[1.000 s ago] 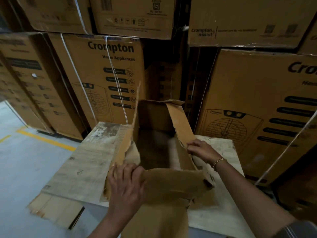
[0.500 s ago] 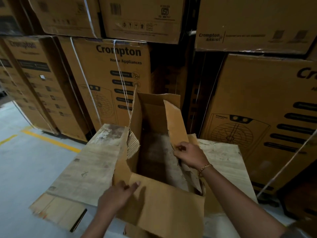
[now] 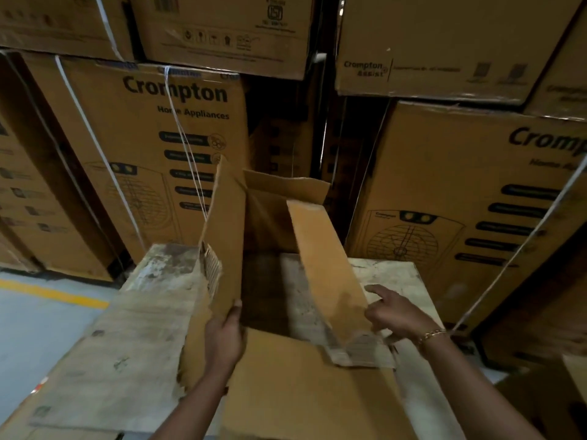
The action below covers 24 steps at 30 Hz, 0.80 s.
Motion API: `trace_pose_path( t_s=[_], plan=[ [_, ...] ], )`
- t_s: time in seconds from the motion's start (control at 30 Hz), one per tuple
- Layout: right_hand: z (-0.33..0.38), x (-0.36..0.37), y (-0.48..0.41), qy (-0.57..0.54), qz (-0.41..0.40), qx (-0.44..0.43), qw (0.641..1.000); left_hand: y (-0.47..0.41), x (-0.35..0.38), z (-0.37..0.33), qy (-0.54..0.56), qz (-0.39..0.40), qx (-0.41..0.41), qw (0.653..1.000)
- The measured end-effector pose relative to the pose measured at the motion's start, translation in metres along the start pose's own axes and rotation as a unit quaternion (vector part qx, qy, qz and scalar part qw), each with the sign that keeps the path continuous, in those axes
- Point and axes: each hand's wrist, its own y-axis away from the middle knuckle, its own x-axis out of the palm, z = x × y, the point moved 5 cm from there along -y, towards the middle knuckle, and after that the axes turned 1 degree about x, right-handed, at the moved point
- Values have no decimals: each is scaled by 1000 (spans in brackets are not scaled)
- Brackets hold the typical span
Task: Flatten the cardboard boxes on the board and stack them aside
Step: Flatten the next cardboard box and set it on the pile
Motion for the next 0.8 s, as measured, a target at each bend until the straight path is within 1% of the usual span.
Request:
trace_pose_path(
  t_s=[0.07,0.13,0.2,0.3,0.37,0.43,0.5,0.57,0.6,0.63,0.67,0.7,0.73,0.77,0.8],
  plan=[
    [9,14,-4,21,-51,0,998,-6,-3,-18,28,-18,43,999],
    [19,34,-11,122,-47,5,991,-13,-11,-33,32,-26,88,995],
    [30,59,-16,187,-27,11,982,-16,-19,-51,36,-31,150,988],
    [45,88,-24,201,-29,25,979,-16,-24,-67,57,-37,181,981],
    [50,97,-29,187,-45,8,981,-14,-25,-72,57,-23,216,974],
    [54,96,-25,100,-59,-39,993,-12,-30,-79,36,-16,278,960],
    [53,91,-20,-49,-58,-75,994,-12,-40,-90,17,-25,333,943],
    [57,87,-10,-222,-49,-77,971,-6,-48,-109,-2,-47,384,922],
    [57,82,-9,-305,-50,-79,948,4,-51,-121,-8,-55,418,907],
    [55,79,-12,-364,-55,-70,927,16,-51,-132,-18,-56,455,888],
    [56,84,-14,-384,-61,-77,918,30,-46,-139,-45,-54,489,869],
    [54,84,-6,-390,-38,-65,918,43,-36,-141,-93,-43,514,852],
    [57,98,0,-396,-30,-71,915,53,-22,-137,-149,-18,532,834],
    [58,109,13,-409,3,-74,909,61,-5,-126,-206,17,543,814],
    [56,121,34,-426,60,-53,901,66,11,-108,-261,49,543,796]
  ],
)
